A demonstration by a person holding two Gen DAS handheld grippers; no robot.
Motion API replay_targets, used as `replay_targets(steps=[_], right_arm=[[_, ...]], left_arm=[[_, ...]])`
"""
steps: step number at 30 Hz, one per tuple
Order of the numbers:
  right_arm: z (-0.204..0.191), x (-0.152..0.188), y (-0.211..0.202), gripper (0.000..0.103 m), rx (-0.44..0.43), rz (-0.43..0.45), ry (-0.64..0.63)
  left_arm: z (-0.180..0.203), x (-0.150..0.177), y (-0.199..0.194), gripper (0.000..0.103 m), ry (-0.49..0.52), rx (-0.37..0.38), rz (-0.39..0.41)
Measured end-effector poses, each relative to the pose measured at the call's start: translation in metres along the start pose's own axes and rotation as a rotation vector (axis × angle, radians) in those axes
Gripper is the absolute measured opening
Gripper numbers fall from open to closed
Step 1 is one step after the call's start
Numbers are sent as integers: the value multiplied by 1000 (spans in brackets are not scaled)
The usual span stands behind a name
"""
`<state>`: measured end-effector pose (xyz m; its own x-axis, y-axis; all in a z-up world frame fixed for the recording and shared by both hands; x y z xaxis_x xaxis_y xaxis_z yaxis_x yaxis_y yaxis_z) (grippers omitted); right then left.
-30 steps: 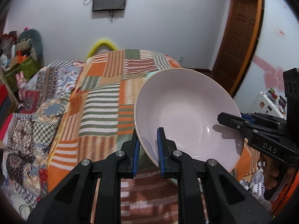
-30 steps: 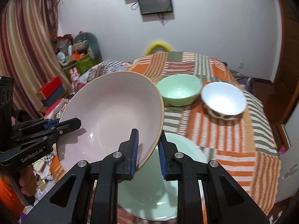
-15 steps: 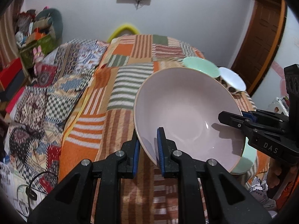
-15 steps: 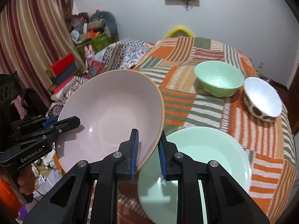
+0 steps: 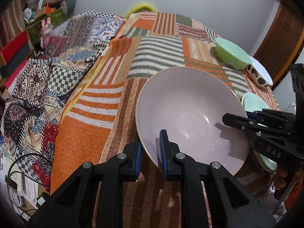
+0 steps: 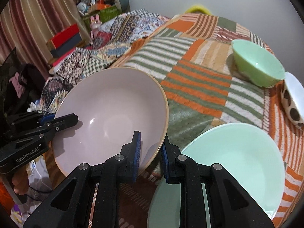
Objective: Organize plates and bowls
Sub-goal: 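Carry the pale pink bowl beside the plate stack and lower it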
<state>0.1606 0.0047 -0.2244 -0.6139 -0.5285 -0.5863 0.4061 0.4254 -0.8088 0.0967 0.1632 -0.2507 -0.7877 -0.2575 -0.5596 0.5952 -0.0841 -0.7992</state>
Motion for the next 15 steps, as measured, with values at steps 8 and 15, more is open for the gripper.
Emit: replay_targets(steps=[8, 15], right_arm=[[-2, -2, 0, 20, -6, -32, -33], [5, -3, -18, 29, 14, 8, -17]], left_arm=[[3, 4, 3, 17, 29, -27, -2], [4, 1, -15, 20, 50, -66, 28]])
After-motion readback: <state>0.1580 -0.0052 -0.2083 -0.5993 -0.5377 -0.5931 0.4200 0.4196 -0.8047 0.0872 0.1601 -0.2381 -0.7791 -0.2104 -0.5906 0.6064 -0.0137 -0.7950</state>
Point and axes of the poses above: each gripper's, at about its wrist camera, not at the fingertips, and y roughly the way its jaws point, z to its right, x to its underside, the point moved 4 cm from there along y, roughly the way its jaws point, and after that the axes turned 3 degrees about x, right-handed, at the moved point
